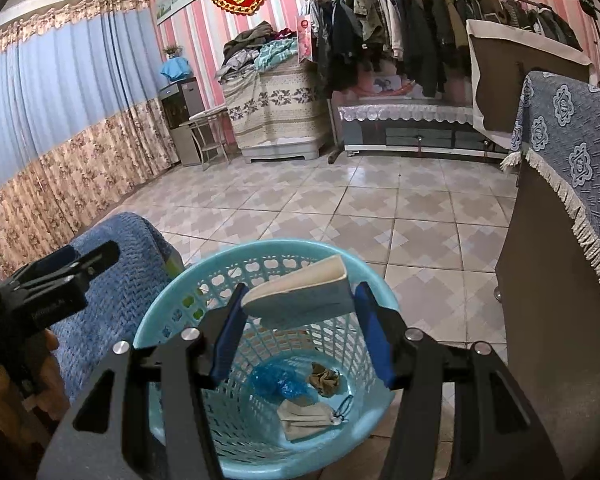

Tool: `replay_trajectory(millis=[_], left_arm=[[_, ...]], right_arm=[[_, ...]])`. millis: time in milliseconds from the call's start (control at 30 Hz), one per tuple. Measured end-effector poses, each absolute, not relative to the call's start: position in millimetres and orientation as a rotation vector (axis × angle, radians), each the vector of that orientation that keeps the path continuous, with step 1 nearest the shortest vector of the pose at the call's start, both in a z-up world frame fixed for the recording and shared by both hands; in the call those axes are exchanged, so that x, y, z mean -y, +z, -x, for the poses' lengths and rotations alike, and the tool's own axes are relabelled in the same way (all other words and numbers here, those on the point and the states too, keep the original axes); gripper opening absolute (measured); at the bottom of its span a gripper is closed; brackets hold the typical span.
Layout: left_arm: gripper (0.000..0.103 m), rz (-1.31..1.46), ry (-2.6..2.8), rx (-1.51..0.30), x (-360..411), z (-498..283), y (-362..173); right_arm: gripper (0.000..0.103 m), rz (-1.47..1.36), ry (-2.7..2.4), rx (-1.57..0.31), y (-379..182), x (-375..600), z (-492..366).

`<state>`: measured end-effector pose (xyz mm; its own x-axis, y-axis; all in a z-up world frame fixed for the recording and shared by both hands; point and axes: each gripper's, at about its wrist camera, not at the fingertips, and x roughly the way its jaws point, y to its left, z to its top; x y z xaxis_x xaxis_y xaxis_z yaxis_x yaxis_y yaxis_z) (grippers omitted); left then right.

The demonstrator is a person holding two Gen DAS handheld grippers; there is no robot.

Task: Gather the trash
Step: 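Carry the bag and card over the basket and open both grippers, then move both grippers back over the rug toward the snack packet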

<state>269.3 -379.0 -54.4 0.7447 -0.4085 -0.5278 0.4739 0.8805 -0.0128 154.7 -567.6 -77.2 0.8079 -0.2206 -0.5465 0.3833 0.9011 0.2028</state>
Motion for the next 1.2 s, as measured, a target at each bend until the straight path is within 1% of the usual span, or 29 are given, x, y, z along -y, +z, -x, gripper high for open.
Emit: replay_trajectory(millis=[233,300,333,400,467,533,600,667,1200], left_arm=[[0.098,-0.144,-0.408,-0.516,349.5,-266.0,-53.6],[0.098,-0.116,-0.412,-0.527,342.2,-265.2,-53.1],[0.098,-0.107,-0.409,-0.529,338.9,-265.1,-52.1],[0.098,-0.102,-0.399,-0.525,333.0,-264.6,-50.5],[0.098,-0.104,-0.389,-0.517,328.1,-263.5,-47.4],[0.098,-0.112,-0.378,-0.504,324.6,-259.6,-44.8],[0.098,-0.114,-0.374,-0.498,321.4,-257.1,-42.3],[0.098,-0.110,-0.372,-0.497,317.9,-253.7,-41.0],[0.098,-0.077,-0.284,-0.512,246.1,-233.7,-36.9]], right_arm=[[0.055,-0.324,-0.321,-0.540,-83.5,559.3,-167.1],[0.065,-0.347,-0.320,-0.524,-85.2,557.9,-168.4],[0.071,-0.357,-0.321,-0.511,-84.6,556.4,-169.1],[0.075,-0.353,-0.324,-0.502,-82.8,553.6,-169.8],[0.083,-0.332,-0.336,-0.497,-80.5,550.2,-169.9],[0.088,-0.322,-0.357,-0.489,-78.9,549.2,-168.0],[0.090,-0.328,-0.363,-0.480,-77.1,550.1,-166.0],[0.095,-0.335,-0.369,-0.473,-75.0,551.1,-164.8],[0.096,-0.241,-0.336,-0.455,-59.6,515.6,-171.1]])
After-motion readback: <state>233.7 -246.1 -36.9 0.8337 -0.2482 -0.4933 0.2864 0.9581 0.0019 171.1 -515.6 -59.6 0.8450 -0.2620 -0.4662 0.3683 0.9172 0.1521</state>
